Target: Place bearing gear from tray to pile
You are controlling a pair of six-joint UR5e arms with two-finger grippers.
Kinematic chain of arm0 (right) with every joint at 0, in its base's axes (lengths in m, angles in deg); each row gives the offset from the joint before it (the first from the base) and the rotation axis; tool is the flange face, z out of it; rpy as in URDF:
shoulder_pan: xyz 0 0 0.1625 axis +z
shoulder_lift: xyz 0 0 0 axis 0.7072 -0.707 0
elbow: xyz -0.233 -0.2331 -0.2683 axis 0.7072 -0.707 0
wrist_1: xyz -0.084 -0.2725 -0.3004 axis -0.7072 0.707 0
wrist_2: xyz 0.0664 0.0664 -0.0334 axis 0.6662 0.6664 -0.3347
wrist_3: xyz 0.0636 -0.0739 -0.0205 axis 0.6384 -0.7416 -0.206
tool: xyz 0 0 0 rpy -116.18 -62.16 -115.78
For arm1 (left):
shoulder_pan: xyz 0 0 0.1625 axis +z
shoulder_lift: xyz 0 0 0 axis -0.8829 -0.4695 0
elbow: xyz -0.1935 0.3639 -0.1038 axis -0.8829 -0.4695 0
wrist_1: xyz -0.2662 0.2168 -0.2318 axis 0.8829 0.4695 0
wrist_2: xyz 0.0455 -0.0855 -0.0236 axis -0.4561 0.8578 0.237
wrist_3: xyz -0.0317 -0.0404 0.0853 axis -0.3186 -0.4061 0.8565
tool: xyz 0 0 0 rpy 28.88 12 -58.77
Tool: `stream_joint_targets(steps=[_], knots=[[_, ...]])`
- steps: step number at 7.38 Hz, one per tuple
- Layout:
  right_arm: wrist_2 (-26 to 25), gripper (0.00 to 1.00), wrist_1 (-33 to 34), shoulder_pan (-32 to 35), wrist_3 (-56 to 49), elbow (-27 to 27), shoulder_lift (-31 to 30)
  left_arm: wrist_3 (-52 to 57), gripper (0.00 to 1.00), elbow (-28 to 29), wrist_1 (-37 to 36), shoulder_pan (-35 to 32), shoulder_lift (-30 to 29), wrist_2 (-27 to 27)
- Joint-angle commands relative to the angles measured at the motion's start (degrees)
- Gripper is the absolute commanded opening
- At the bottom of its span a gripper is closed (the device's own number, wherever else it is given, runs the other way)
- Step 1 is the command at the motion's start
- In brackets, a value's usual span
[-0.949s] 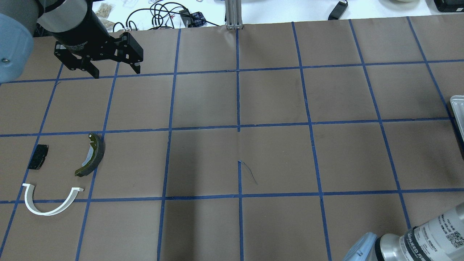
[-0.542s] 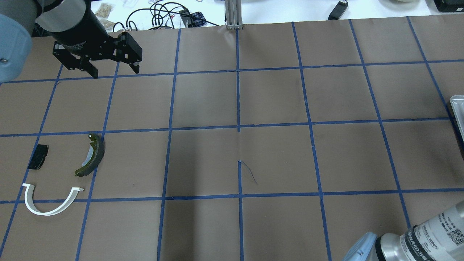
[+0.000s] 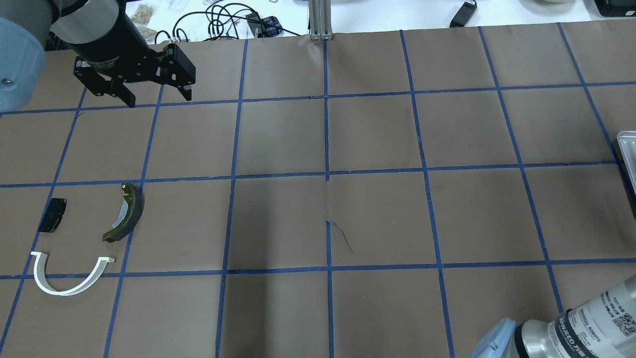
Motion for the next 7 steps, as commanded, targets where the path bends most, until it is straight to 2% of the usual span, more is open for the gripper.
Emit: stream_joint_targets(steps=[1,2,4,6,7], knots=[[0.3,0.43,-0.2,0.1,0.0,0.0,0.0,0.0,1.00,0.0,0.0,0.0,0.0,0.0],[0.3,0.31,-0.2,0.1,0.1,-0.1,0.0,0.0,1.00,0.0,0.0,0.0,0.1,0.0],[-0.3,0.14,-0.4,0.4,0.3,-0.4,-0.5,0.0,1.00,-0.1,0.0,-0.2,0.0,0.0],[-0.4,0.06,-2.0,3.1,1.0,0.0,-5.5,0.0,1.00,-0.1,0.0,-0.3,0.1,0.0],[-0.2,0.06,-4.1,6.3,2.9,0.1,-7.7,0.0,1.00,-0.1,0.0,-0.3,0.2,0.0]])
